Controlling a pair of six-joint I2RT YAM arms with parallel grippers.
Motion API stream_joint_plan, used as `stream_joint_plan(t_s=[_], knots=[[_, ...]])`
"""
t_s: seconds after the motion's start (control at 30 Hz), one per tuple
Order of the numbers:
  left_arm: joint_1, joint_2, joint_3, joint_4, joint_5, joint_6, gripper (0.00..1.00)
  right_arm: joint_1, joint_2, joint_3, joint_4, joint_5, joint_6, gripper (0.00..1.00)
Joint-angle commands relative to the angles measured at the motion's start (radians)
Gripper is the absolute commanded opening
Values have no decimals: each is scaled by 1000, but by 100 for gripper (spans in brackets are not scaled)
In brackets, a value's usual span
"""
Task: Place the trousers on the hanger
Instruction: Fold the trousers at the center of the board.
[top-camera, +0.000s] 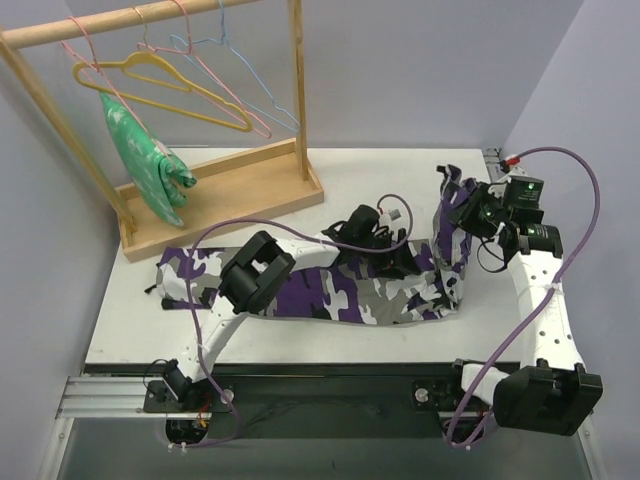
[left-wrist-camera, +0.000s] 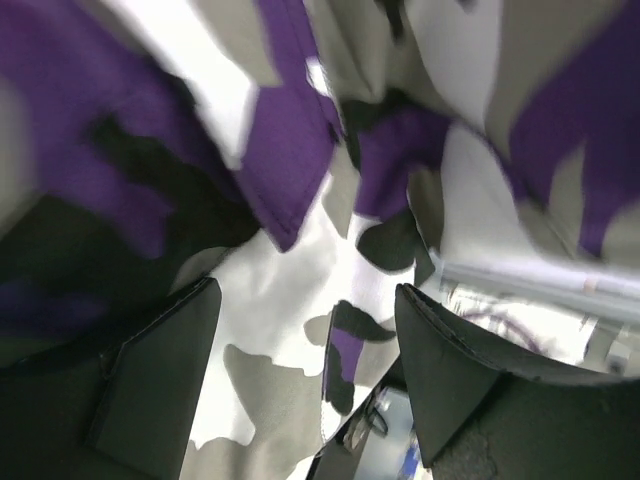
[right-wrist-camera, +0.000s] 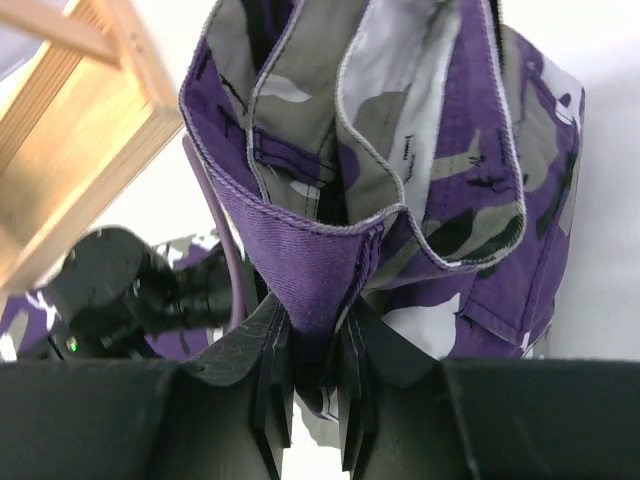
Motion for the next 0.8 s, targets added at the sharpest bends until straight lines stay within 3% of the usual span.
stream_joint_plan(t_s=[0.0,0.2,0.3,0.37,0.5,0.77], knots=[[87,-165,-66,-31,-166,-99,81,69,-72,-18,-46,-84,-42,0],[190,-375,-299,82,-246,-279,82,190,-109,-74,-105,-25,-108,0],[214,-433,-370,243,-237,-363,82,244,-94,-92,-118,0,-131,0],[204,-432,-346,260,-208,-374,83,308,-74,-107,-120,37,-152,0],[181,-433,-325,317,-189,-416,97,390,-43,-132,-112,77,-160,0],[142,-403,-257,163,-130,-410,97,457,-34,-152,-85,115,-174,0]])
